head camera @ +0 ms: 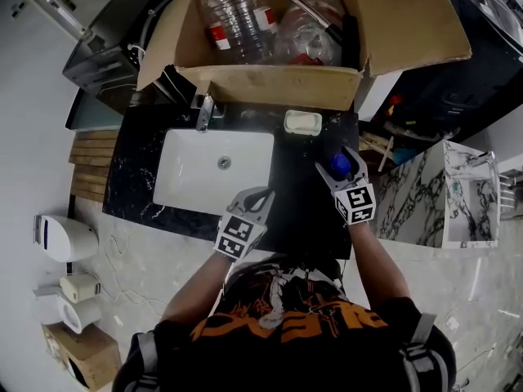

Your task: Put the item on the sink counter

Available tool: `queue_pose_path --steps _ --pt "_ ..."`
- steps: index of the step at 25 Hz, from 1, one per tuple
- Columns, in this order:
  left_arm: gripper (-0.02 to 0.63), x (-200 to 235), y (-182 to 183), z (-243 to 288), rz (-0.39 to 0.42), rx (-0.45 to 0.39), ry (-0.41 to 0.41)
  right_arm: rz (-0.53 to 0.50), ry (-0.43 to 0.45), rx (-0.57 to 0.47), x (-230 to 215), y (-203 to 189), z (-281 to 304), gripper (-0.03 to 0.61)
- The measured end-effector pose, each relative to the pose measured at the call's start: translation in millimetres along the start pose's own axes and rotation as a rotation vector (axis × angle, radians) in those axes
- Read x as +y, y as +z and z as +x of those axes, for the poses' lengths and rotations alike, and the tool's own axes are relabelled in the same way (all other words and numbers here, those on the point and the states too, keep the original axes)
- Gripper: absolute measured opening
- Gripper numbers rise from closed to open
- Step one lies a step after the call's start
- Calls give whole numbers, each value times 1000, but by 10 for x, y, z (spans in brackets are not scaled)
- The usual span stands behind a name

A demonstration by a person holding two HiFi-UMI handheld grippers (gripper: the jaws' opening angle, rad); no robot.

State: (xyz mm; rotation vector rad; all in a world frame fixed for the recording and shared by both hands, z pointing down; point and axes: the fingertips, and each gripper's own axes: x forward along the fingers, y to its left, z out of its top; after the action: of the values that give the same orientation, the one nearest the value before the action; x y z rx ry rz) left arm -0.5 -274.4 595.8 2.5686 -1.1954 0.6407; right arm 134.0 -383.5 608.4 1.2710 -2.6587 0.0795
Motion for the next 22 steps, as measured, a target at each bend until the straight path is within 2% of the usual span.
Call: queue_pose_path --steps 9,14,22 --pt "18 -77 -39 -85 7 -5 -7 -34 23 -28 71 207 -66 345" --pt "18 8 -44 -205 -21 -11 18 -51 17 -34 78 322 -132 360" --pt "18 128 144 -383 -34 -82 41 -94 3 -85 119 758 -350 359"
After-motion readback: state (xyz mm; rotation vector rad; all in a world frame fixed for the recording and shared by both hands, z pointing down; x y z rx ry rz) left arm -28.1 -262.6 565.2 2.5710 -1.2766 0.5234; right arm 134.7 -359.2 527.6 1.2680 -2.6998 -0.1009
